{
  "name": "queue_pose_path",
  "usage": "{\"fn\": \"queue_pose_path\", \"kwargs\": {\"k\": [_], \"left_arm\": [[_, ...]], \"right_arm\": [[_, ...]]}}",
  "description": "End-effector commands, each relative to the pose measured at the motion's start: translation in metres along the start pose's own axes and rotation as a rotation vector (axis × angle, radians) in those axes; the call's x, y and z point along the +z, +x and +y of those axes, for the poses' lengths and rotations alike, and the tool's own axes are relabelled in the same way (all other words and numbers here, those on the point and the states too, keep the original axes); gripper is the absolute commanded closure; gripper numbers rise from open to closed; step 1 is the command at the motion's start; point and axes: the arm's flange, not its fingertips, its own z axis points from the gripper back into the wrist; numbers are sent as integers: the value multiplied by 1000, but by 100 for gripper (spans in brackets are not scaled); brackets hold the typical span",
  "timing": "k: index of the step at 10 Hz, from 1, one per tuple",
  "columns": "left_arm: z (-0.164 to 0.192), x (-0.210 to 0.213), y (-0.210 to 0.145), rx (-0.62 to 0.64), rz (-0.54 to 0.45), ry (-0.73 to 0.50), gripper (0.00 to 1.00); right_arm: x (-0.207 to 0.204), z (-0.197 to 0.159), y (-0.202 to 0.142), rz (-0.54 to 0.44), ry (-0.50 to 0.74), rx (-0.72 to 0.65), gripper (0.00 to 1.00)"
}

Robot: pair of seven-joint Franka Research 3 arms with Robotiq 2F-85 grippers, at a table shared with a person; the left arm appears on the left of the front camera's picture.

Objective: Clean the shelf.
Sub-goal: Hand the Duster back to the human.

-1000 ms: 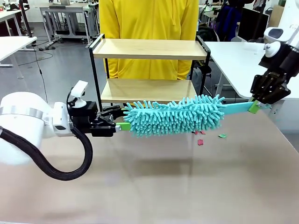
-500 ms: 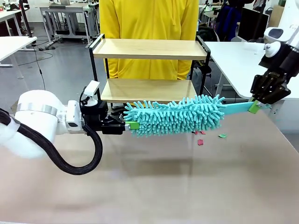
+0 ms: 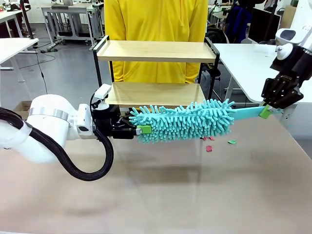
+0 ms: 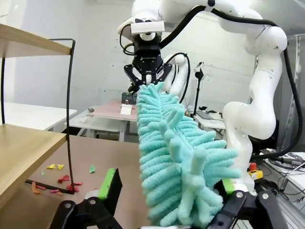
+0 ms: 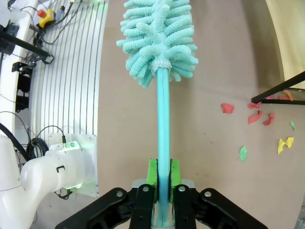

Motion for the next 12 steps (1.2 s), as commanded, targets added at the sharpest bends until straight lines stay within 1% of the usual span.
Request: {"fn": "queue_pose_path", "kwargs": {"k": [1,2,3,4,6,7,8,9,11,12], "left_arm": [[4,-2,1,25,-6,-39,0],[3,-2,0,24,5,-47,58],[3,-1,0,25,7,-49,59],[3,-1,1,28,7,-53,100],[1,0,1,16,16,-51,100],[0,2,2,-9,23,-28,85],[-2,5,4,-20,12,-30,95],[-3,6,5,-25,10,-36,100],[-7,5,4,-36,23,-62,100],[-7,4,5,-34,15,-45,100]], "right_arm": [[0,4,-1,-31,2,6,87],[0,4,-1,-31,2,6,87],[0,4,-1,-31,2,6,87],[0,4,-1,-31,2,6,87],[0,4,-1,-31,2,6,87],[0,4,-1,-31,2,6,87],[0,4,-1,-31,2,6,87],[0,4,-1,-31,2,6,87],[0,4,-1,-31,2,6,87],[0,4,-1,-31,2,6,87]]}}
